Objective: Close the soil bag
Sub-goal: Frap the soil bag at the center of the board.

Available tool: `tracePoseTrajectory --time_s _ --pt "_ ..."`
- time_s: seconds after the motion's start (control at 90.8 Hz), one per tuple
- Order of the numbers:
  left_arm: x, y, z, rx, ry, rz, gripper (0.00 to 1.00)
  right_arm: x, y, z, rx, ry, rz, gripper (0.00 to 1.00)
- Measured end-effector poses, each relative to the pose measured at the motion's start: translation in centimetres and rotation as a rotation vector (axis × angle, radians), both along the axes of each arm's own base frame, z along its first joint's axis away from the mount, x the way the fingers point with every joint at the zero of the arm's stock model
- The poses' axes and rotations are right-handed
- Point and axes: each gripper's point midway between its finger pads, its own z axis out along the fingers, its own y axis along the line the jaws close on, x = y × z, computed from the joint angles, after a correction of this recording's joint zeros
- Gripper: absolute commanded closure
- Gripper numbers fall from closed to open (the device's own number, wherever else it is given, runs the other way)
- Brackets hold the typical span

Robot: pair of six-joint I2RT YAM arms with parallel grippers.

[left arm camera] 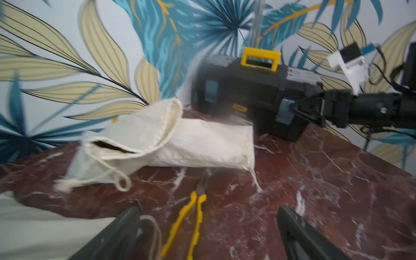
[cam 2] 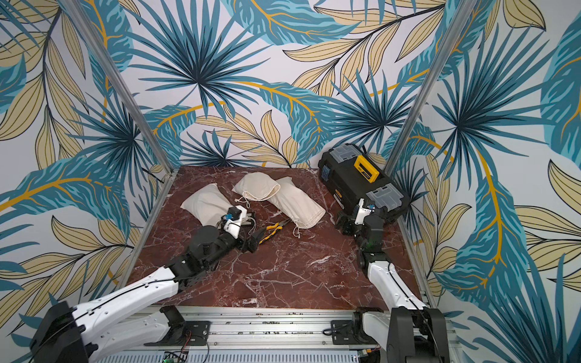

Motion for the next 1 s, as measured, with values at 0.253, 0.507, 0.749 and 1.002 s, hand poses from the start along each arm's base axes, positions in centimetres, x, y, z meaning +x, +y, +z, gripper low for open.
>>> tracePoseTrajectory --time_s 0.253,0.507,0.749,1.002 --pt "0.7 -9.7 -8.1 0.042 0.198 -0.121 0.07 -2.2 -3.0 3.3 -0.049 -0.048 -0.179 0.01" --pt "4.3 -13.5 -11.2 0.055 0.214 -0.082 0.25 -3.3 -1.6 8.3 -0.033 -0.156 -0.123 0.01" --pt "6.5 -12.7 -13.3 0.088 0.208 0.003 1.0 -2.9 1.6 5.7 -0.058 -0.082 0.018 0.01" --pt "5.1 -8.6 -3.2 0.058 0.057 0.03 1.0 -2.4 6.1 5.0 -0.088 -0.108 0.189 0.01"
